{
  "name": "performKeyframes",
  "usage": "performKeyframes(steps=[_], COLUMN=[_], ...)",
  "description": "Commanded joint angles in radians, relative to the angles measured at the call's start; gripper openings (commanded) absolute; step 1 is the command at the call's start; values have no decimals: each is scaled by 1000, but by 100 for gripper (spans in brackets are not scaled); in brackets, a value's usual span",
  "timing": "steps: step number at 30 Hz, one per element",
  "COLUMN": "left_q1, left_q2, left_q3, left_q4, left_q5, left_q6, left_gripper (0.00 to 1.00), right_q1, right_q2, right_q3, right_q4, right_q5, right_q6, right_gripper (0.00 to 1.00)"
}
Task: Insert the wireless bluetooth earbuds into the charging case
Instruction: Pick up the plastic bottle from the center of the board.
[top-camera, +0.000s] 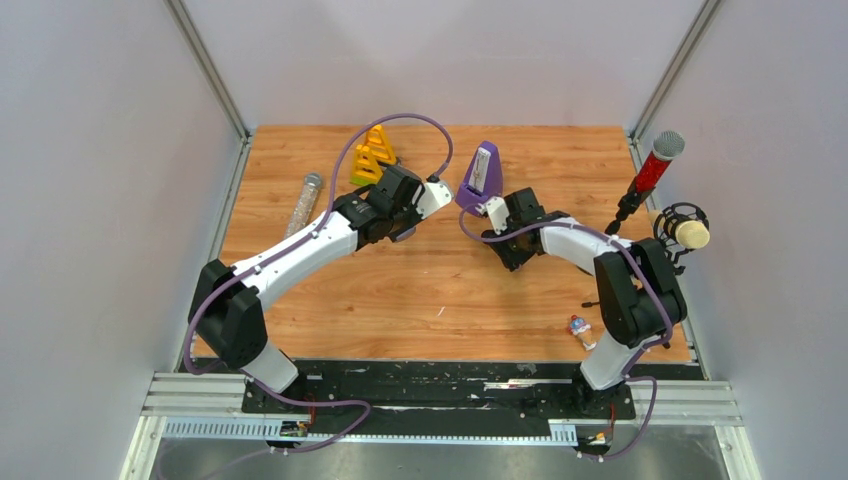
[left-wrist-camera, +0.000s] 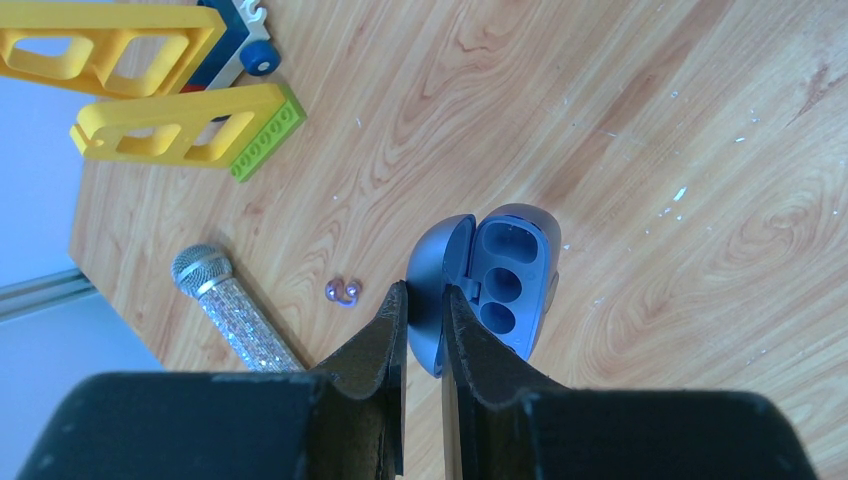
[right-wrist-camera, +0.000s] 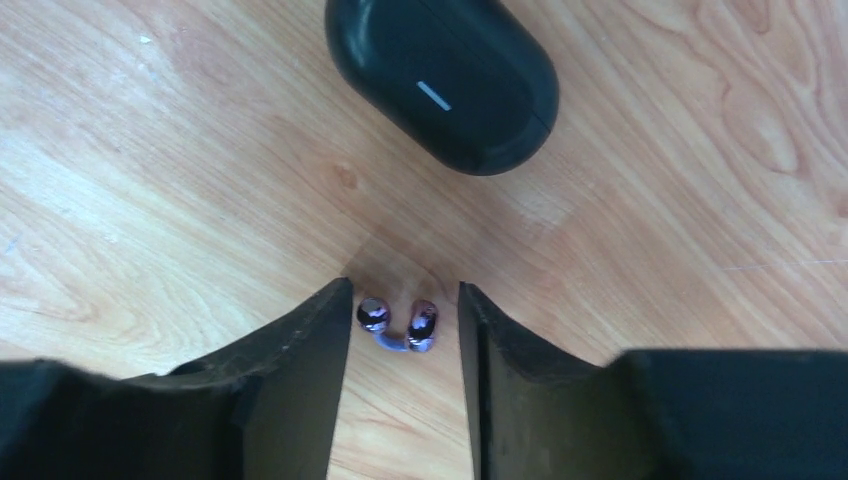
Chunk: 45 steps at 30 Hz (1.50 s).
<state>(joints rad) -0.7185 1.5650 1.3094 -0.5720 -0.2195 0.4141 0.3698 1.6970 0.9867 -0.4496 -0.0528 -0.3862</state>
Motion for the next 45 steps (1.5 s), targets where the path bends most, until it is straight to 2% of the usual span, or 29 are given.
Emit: performKeyframes(steps=[1, 2, 5, 10, 14, 21, 34, 45], left_q1=[-4, -4, -4, -4, -4, -4, -4, -5], left_q2=[-47, -46, -44, -40, -40, -46, -44, -46], left_q3=[-4, -4, -4, 0, 1, 2, 5, 11], left_q4=[37, 37, 37, 35, 33, 29, 26, 19], left_q5=[-7, -6, -2, 4, 5, 5, 12, 20], left_q6=[-3, -2, -3, -5, -6, -6, -8, -10], left_gripper=[9, 9, 9, 9, 9, 9, 9, 9], right_q1=[-6, -5, -15, -37, -50, -51, -30, -8], right_q2=[30, 22, -9, -42, -40, -5, 51, 73], right_q3=[7, 6, 4, -2, -4, 7, 21, 41], right_q4=[-49, -49, -49, -60, -84, -85, -53, -53], right_q5=[13, 12, 4, -34, -96, -93, -77, -85], right_q6=[5, 5, 7, 5, 5, 0, -34, -45], right_gripper=[51, 58, 69, 70, 63, 51, 48, 24])
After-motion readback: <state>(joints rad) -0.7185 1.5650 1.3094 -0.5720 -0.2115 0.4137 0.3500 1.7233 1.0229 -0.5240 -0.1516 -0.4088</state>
